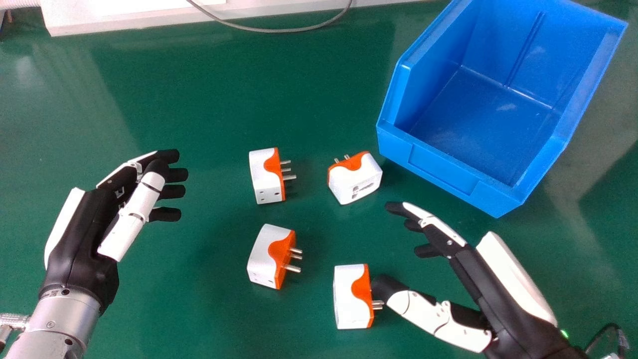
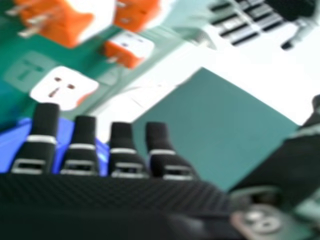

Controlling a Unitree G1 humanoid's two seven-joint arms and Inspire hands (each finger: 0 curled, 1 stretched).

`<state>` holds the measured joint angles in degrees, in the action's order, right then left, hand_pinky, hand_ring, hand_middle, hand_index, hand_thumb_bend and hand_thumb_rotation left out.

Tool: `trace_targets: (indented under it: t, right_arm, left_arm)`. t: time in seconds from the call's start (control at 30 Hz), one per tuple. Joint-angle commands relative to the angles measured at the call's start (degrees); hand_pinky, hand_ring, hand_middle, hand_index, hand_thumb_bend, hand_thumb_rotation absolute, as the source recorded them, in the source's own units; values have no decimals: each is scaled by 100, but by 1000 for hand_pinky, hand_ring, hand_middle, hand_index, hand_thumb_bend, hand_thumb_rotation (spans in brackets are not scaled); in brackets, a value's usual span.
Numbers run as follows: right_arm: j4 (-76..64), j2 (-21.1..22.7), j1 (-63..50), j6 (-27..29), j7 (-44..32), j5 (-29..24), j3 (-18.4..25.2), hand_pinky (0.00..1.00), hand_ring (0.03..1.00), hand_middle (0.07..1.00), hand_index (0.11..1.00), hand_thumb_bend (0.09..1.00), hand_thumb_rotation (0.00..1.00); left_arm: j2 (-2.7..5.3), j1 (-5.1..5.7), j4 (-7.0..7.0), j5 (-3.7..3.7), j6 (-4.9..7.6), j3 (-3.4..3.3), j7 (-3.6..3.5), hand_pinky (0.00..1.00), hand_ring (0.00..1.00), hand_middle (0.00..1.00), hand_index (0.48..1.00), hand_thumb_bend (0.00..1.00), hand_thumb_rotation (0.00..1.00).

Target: Pick all objects and put in blue box

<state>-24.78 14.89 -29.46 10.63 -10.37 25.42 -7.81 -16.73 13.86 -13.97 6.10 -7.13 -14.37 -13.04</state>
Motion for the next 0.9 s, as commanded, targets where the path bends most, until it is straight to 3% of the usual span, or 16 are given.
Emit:
trace_targets:
  t: [0.0, 0.27, 0.7, 0.87]
  right_arm:
    - [-216, -54, 12, -108, 65, 86, -74, 786, 888, 914, 888, 449, 729]
    - [-305, -120, 119, -593, -37, 214, -242, 774, 887, 915, 892, 501, 650]
    - [-374, 349, 725, -1225, -522, 920, -435, 768, 888, 913, 886, 776, 340]
    - [-187, 645, 1008, -1202, -651, 1183, -492, 772, 887, 914, 889, 790, 322]
  left_arm:
    - [-41, 43, -190, 4, -8, -19, -2, 651, 746, 759, 783, 404, 755]
    - [-74, 11, -126, 30, -33, -60, -30, 653, 746, 759, 784, 410, 760]
    - [-105, -22, -266, 27, -229, -89, -40, 656, 747, 760, 787, 410, 771]
    - [-101, -41, -325, -14, -279, -83, -8, 657, 748, 759, 787, 409, 773]
